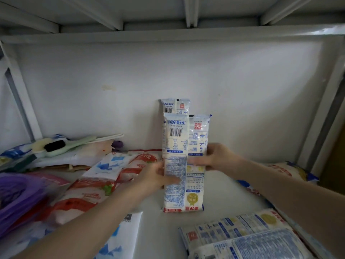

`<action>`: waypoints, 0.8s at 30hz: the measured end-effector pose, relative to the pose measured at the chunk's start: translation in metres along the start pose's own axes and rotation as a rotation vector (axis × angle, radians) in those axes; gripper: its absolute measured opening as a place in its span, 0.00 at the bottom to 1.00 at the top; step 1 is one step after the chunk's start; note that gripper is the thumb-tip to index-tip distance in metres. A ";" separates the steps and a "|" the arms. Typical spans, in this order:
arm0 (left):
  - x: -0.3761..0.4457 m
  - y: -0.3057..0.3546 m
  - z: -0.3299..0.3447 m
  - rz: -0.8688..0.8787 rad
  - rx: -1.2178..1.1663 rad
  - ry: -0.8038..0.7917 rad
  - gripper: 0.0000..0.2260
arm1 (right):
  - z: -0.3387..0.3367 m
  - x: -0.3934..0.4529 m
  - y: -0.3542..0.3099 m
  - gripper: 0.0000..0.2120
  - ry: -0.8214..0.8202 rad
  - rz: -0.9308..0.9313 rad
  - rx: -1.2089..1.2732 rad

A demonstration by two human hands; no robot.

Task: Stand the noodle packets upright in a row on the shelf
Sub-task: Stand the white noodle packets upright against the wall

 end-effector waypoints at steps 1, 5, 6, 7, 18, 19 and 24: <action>-0.001 -0.006 0.000 -0.002 0.023 -0.007 0.19 | 0.010 -0.001 0.013 0.16 -0.032 0.022 -0.025; -0.007 -0.029 0.005 -0.011 0.107 -0.049 0.21 | 0.052 -0.007 0.051 0.18 -0.184 0.039 -0.144; -0.009 -0.034 0.007 -0.025 0.118 -0.064 0.20 | 0.058 -0.008 0.058 0.18 -0.187 0.046 -0.162; -0.010 -0.038 0.007 -0.037 0.132 -0.079 0.20 | 0.061 -0.007 0.064 0.18 -0.170 0.058 -0.169; 0.040 -0.039 0.022 0.029 0.184 -0.061 0.22 | 0.019 0.018 0.086 0.14 -0.044 0.089 -0.162; 0.047 -0.038 0.026 0.035 0.188 -0.057 0.22 | 0.012 0.020 0.089 0.13 -0.024 0.102 -0.160; 0.076 -0.025 0.046 0.083 0.139 -0.033 0.21 | -0.021 0.036 0.102 0.13 0.027 0.112 -0.137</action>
Point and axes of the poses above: each hand's wrist, its own x-axis towards the middle knuckle, its own z-axis out of the palm, y = z × x, the point moved 8 cm from there along x, towards the middle knuckle, and after that the axes turned 15 degrees about -x, right-handed, at the moved point
